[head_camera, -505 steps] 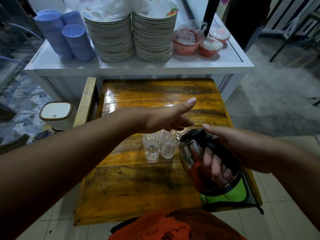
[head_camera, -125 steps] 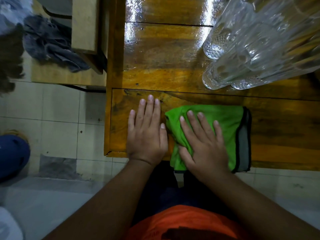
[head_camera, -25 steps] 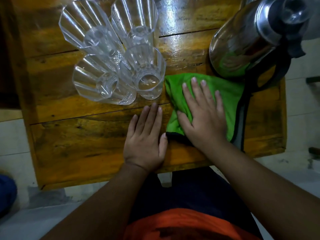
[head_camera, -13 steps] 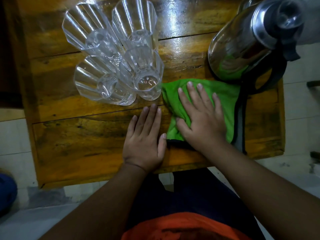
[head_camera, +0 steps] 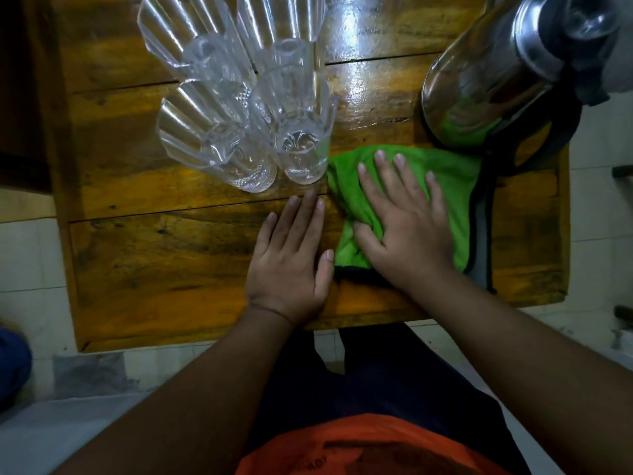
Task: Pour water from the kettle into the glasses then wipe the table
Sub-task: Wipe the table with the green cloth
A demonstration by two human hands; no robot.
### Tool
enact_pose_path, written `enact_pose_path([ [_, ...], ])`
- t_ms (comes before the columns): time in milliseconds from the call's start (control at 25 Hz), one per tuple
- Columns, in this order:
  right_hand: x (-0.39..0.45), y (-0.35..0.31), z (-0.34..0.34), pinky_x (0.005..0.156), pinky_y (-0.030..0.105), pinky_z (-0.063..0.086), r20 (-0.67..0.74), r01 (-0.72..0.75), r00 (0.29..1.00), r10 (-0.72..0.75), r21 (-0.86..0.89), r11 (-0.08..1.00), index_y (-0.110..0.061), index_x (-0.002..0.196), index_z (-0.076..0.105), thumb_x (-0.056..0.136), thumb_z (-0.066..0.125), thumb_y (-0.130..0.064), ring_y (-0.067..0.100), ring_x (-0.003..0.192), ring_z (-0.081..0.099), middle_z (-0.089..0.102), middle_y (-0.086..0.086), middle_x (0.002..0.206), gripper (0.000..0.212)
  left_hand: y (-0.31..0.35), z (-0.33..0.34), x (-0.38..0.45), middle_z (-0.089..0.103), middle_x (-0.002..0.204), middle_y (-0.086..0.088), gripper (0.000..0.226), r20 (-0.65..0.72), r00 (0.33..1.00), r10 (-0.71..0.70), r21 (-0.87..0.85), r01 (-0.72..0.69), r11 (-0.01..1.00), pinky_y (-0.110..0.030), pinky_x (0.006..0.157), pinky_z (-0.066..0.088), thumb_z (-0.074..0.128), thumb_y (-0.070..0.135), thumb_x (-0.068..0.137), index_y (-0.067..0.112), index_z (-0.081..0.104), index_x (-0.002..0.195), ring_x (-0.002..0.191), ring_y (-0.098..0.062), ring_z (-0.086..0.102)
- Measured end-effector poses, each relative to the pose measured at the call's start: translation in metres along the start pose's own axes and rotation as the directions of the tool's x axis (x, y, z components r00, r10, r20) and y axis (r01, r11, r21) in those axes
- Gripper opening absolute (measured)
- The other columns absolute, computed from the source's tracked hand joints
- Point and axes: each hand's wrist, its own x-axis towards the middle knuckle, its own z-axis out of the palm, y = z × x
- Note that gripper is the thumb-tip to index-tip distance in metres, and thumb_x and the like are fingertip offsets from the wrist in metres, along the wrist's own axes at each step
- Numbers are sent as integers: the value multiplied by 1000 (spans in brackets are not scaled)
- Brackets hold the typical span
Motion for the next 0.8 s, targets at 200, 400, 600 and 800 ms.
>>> enact_pose_path([
  [200,-65,0,15,122,54,10,38,92,995,-90,-55,994,-29,157,25,88,51,-49,21,155,13,20,2,167,76,-1,1,-1,29,162,-9,66,-1,1000,14,-14,-15,1000,-47,122,18,45,35,93,9,34,153,152,-24,22],
  [400,-35,-2,10,123,53,4,55,98,994,-96,-35,995,-31,158,21,89,49,-51,20,156,9,16,0,169,77,-1,2,0,29,162,-11,66,8,1000,19,-10,-19,1000,-48,122,19,39,34,93,5,34,153,152,-26,22],
  [600,-56,0,16,123,51,5,30,49,998,-48,-19,999,-31,158,22,91,50,-48,19,156,9,17,-2,169,75,-2,2,-2,28,162,-12,65,9,1000,17,13,-18,1000,-48,122,19,41,32,95,6,33,153,152,-26,22],
  [800,-46,15,7,123,54,7,35,83,996,-82,-23,996,-31,158,23,90,49,-48,19,156,11,19,-1,169,74,2,2,-1,23,164,-10,68,26,1000,4,32,-5,999,-45,124,13,42,38,96,8,27,155,153,-25,18],
])
